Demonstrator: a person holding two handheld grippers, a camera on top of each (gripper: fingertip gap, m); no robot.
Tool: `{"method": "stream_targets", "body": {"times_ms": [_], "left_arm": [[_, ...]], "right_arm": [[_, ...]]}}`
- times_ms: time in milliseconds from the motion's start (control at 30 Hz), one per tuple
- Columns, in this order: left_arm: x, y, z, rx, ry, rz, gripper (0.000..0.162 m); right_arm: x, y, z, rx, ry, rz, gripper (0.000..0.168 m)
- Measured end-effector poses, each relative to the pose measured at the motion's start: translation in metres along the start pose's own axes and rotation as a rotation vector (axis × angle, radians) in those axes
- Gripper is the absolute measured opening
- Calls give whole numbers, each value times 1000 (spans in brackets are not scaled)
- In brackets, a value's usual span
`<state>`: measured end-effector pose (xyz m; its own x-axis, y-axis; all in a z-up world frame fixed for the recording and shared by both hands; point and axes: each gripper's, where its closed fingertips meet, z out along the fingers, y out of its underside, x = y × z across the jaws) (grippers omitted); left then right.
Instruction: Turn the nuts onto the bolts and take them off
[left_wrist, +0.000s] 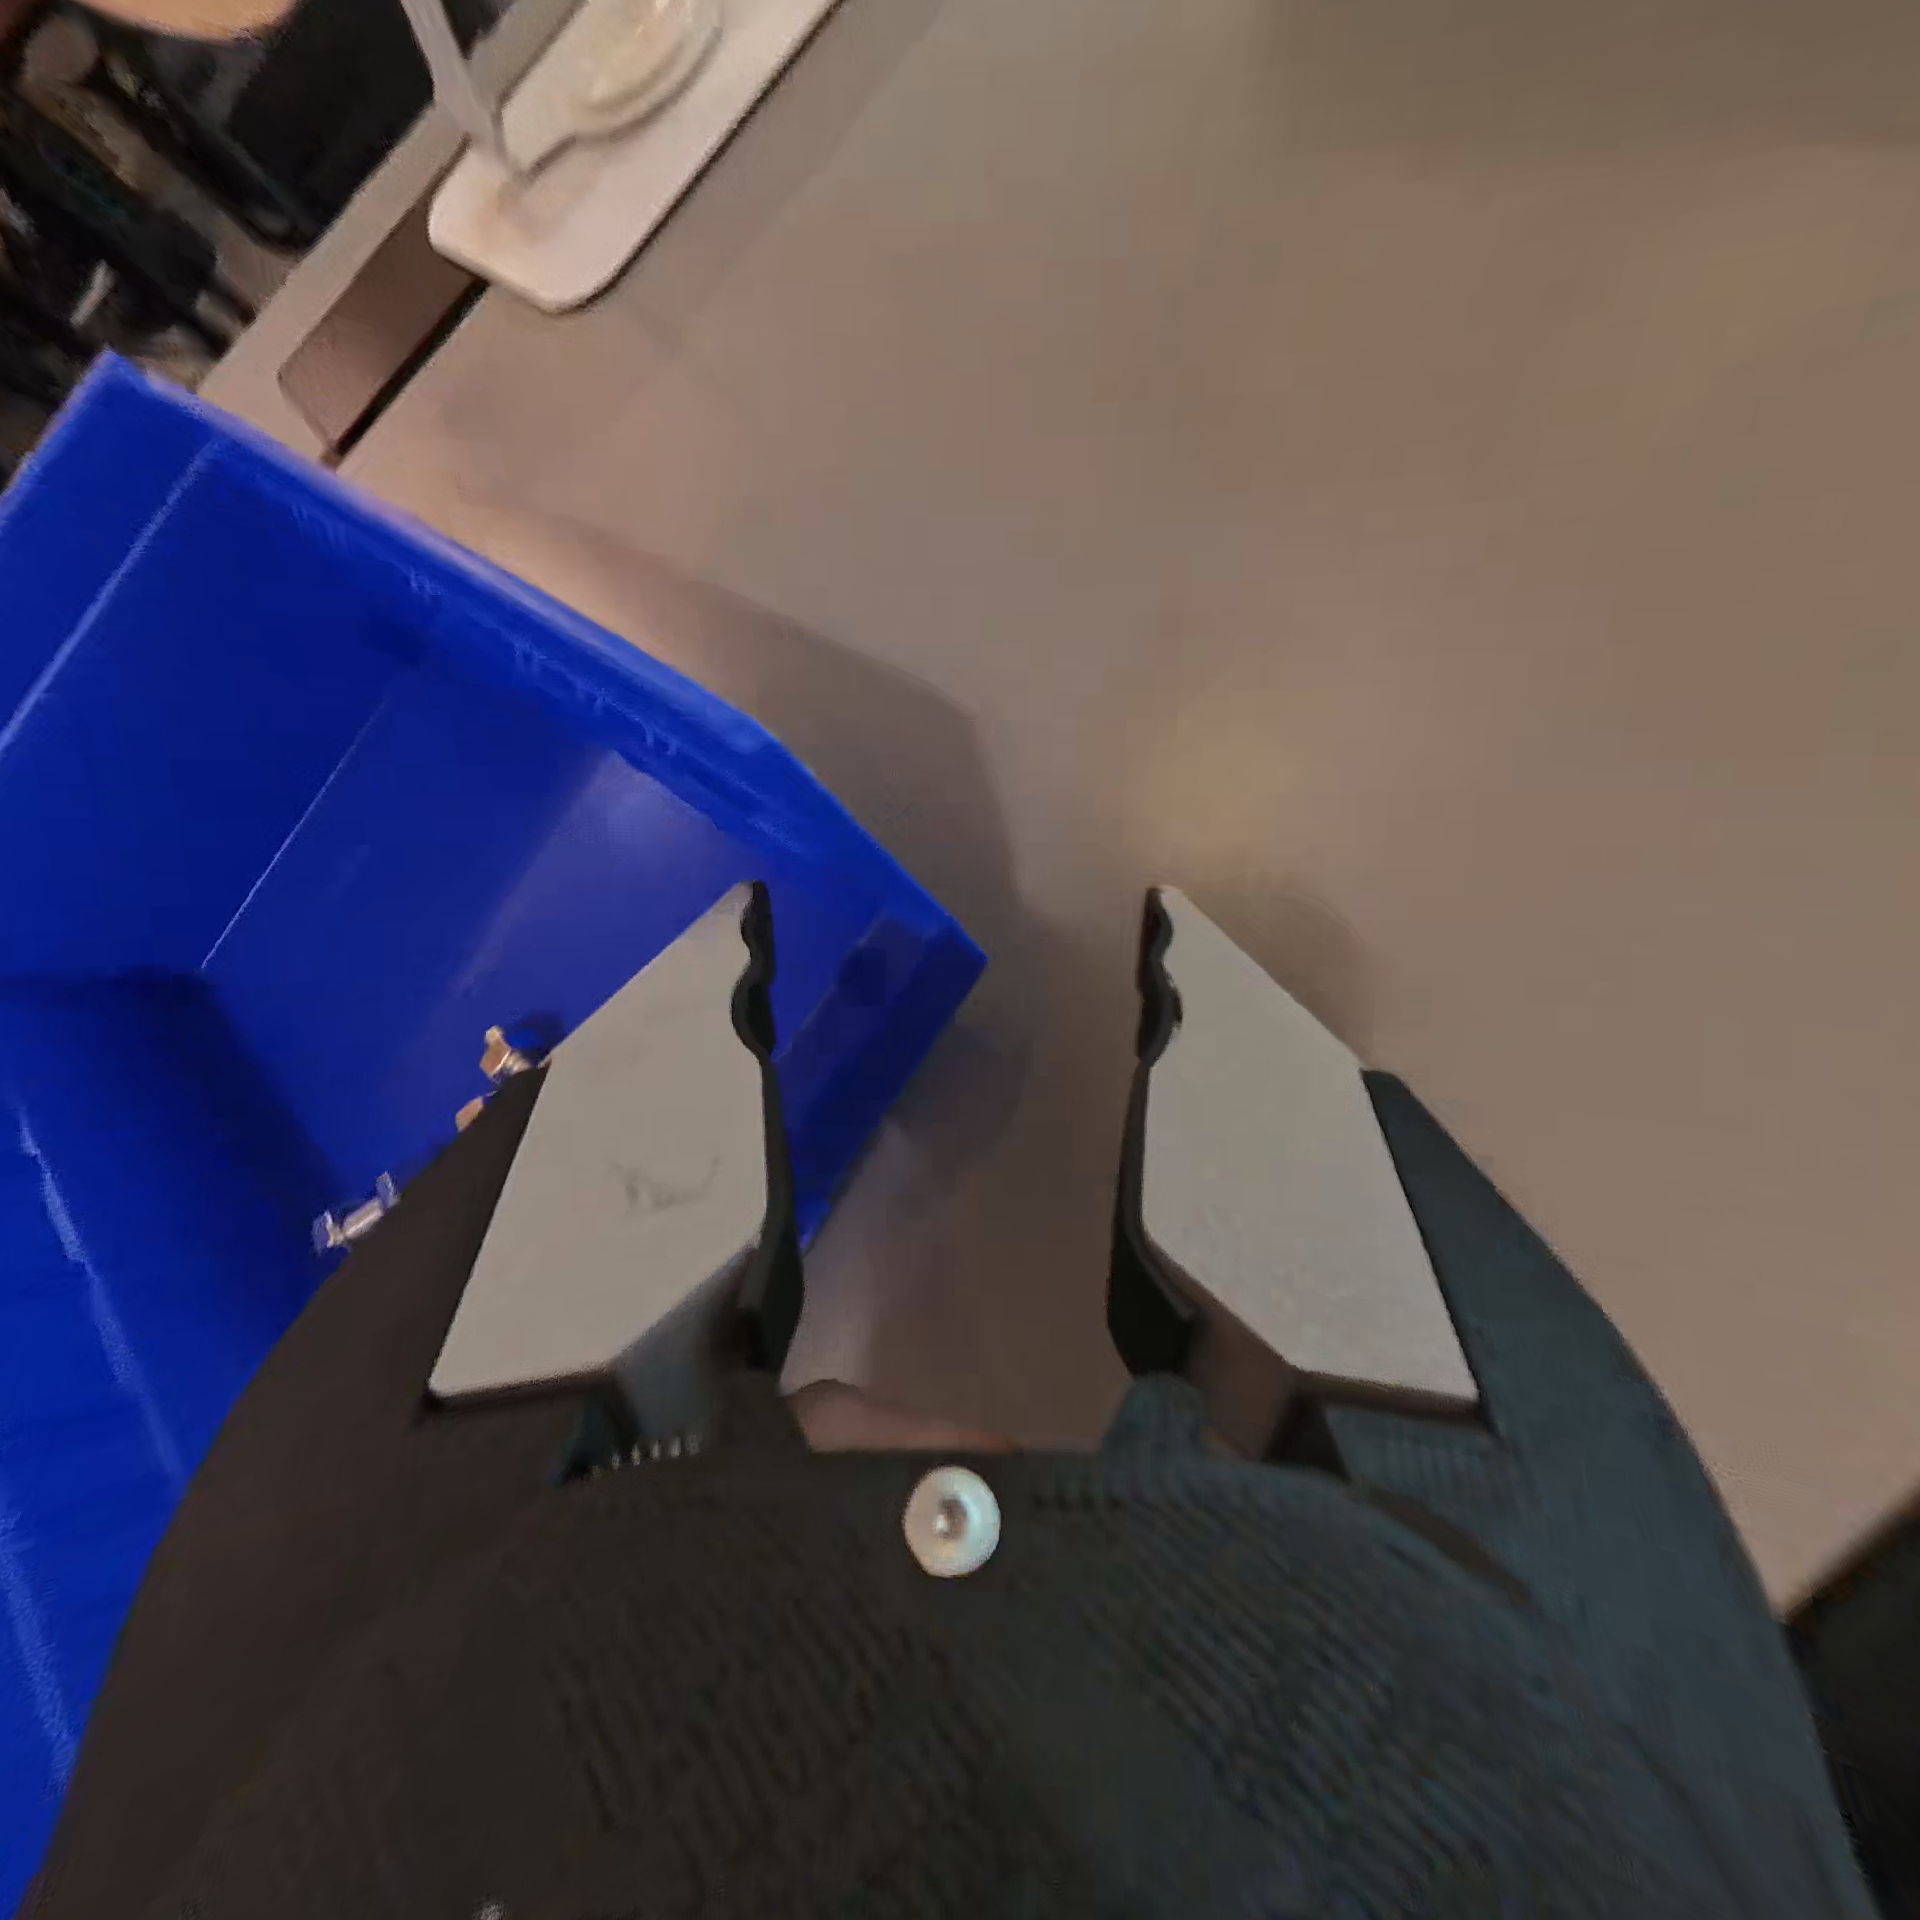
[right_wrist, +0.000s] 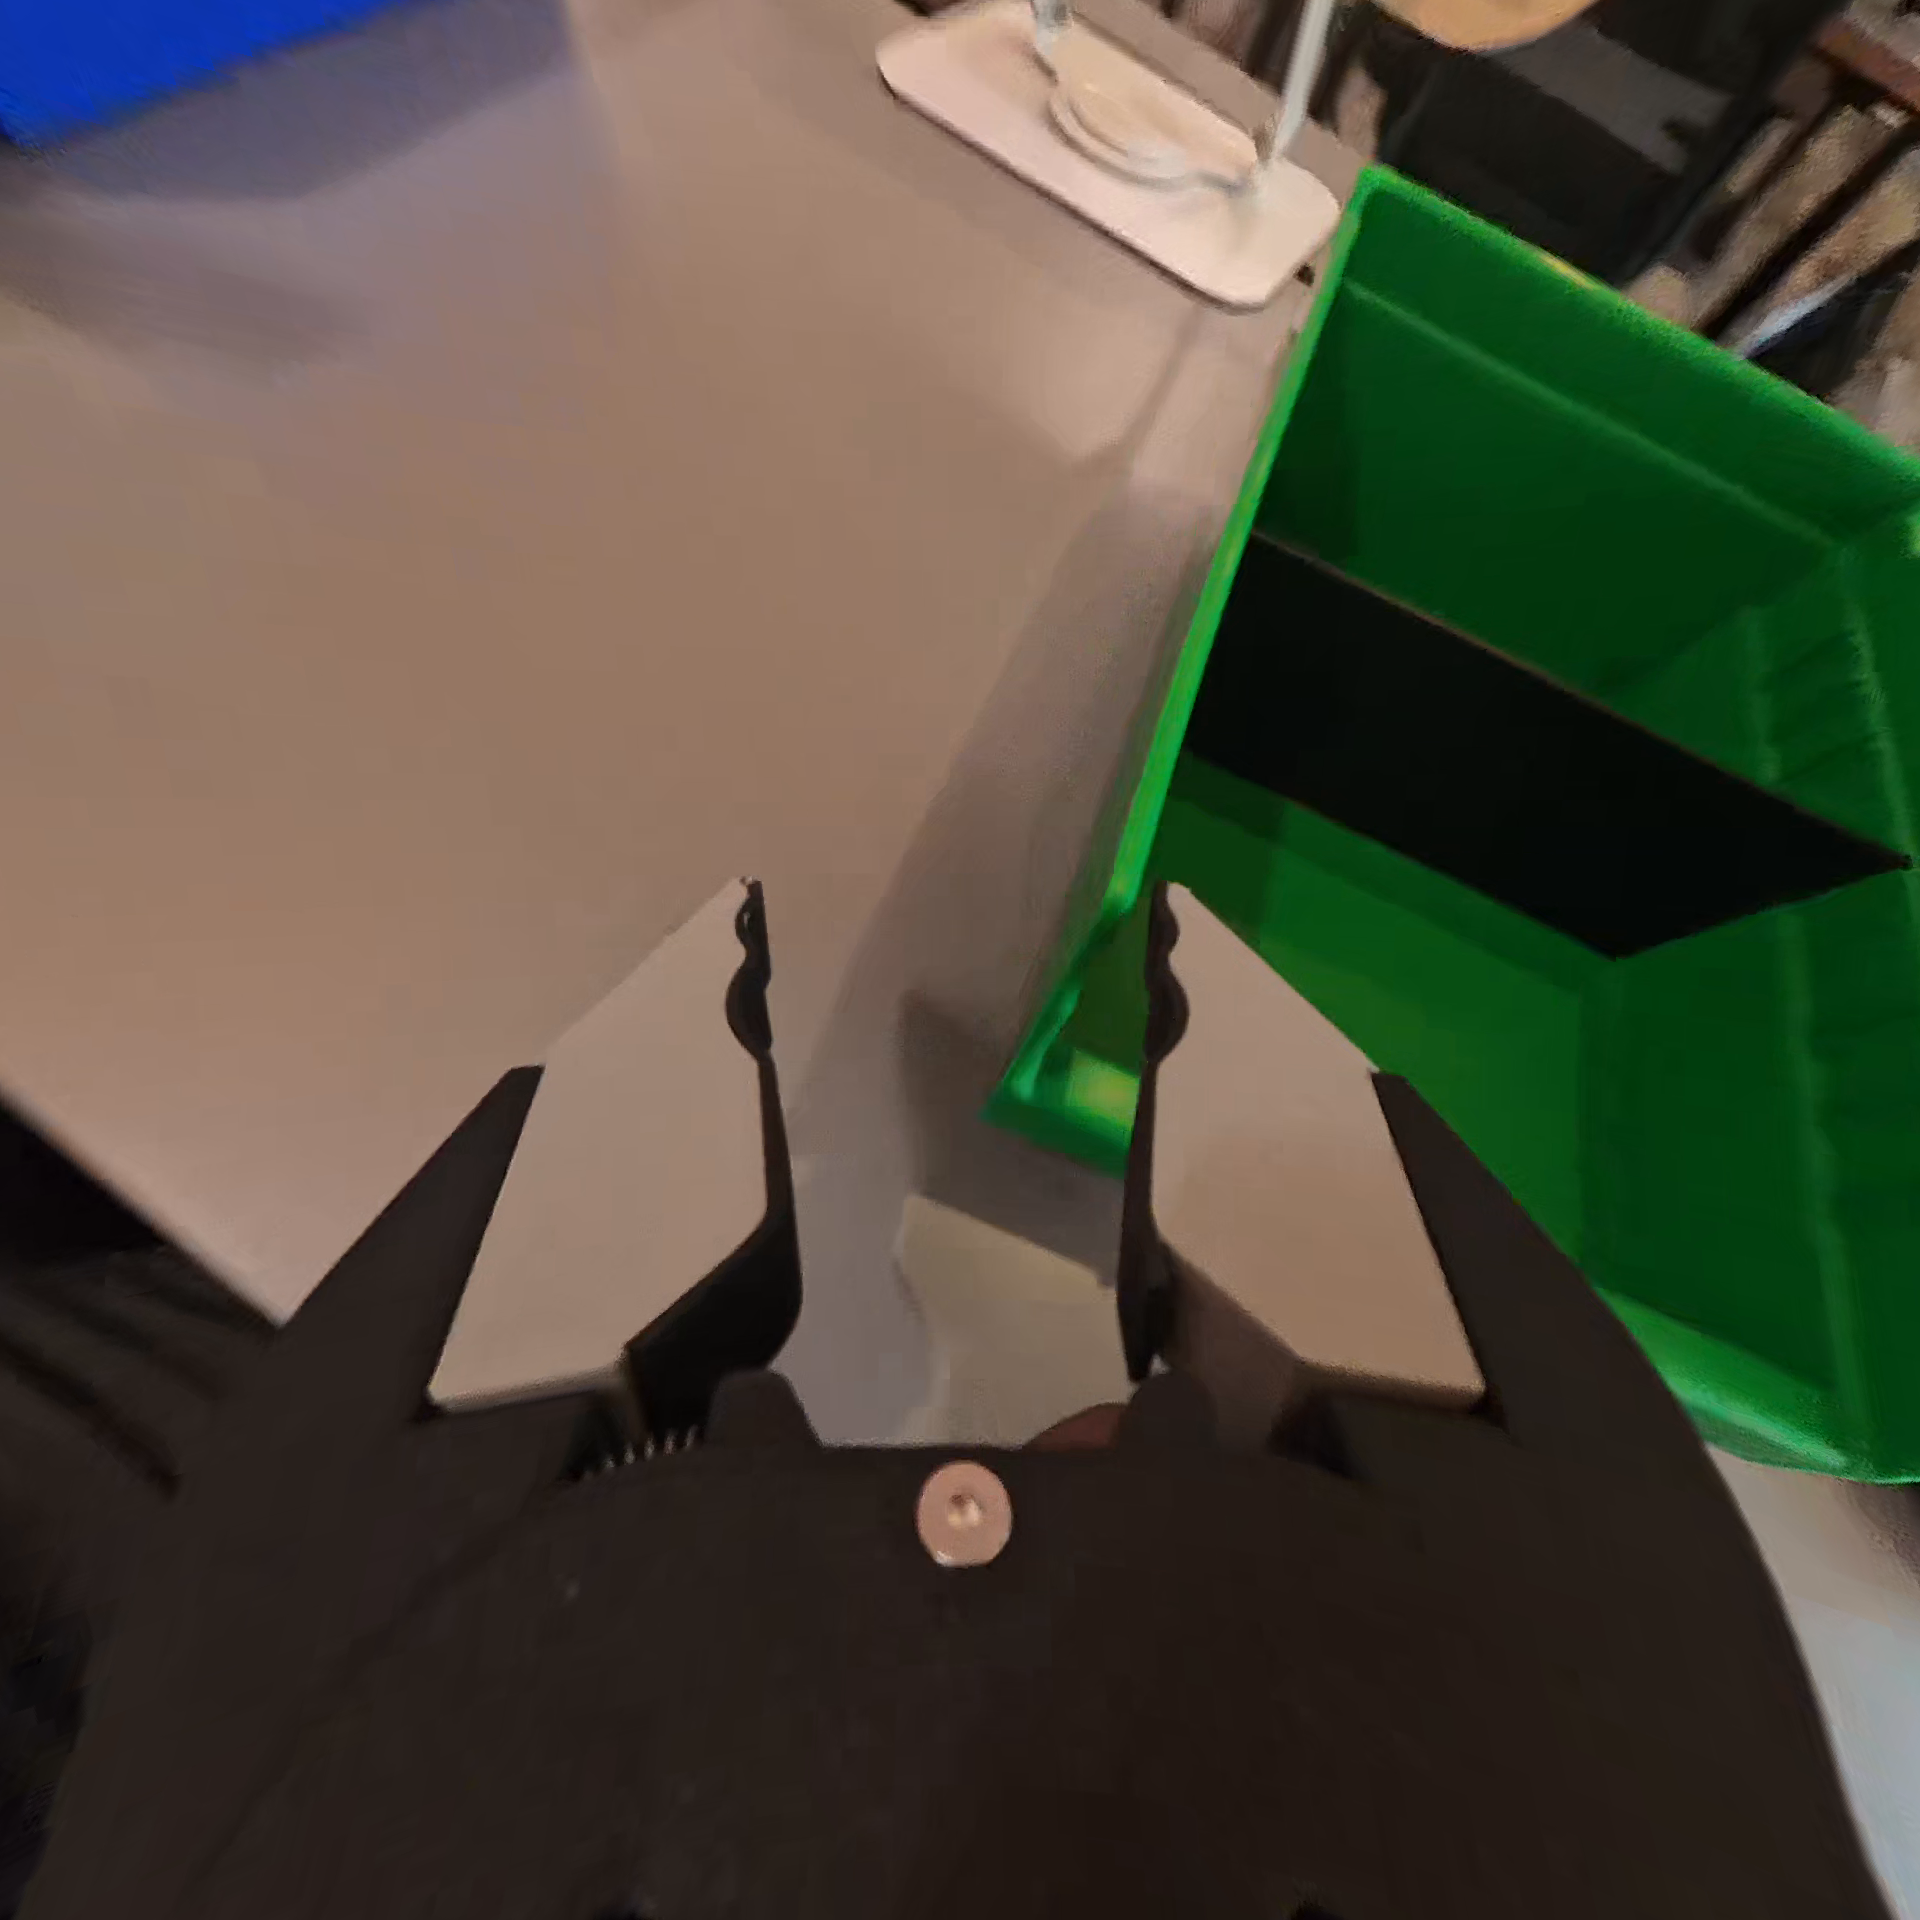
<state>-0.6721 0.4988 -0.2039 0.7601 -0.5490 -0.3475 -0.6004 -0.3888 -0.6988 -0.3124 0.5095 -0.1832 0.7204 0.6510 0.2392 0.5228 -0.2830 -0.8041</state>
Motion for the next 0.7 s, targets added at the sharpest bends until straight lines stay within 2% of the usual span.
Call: {"method": "stream_targets", "body": {"times_ms": [67, 100, 167, 267, 400, 533, 700], "left_arm": [[-9, 15, 14, -91, -36, 4, 56], [-18, 16, 15, -75, -80, 20, 41], [-23, 24, 13, -96, -40, -24, 39], [-35, 38, 5, -105, -8, -72, 41], [-57, 56, -4, -102, -40, -155, 46], [-64, 62, -7, -82, -47, -204, 51], [-67, 58, -4, -42, -73, -185, 47]], "right_arm": [[6, 8, 19, -82, 44, -22, 65], [7, 11, 27, -109, 47, -21, 59], [14, 13, 35, -127, 106, -37, 59], [12, 1, 42, -63, 114, -50, 53], [14, -22, 58, 29, 91, 66, 47], [22, -24, 79, -7, 86, 134, 41], [35, -22, 83, 0, 115, 153, 35]]}}
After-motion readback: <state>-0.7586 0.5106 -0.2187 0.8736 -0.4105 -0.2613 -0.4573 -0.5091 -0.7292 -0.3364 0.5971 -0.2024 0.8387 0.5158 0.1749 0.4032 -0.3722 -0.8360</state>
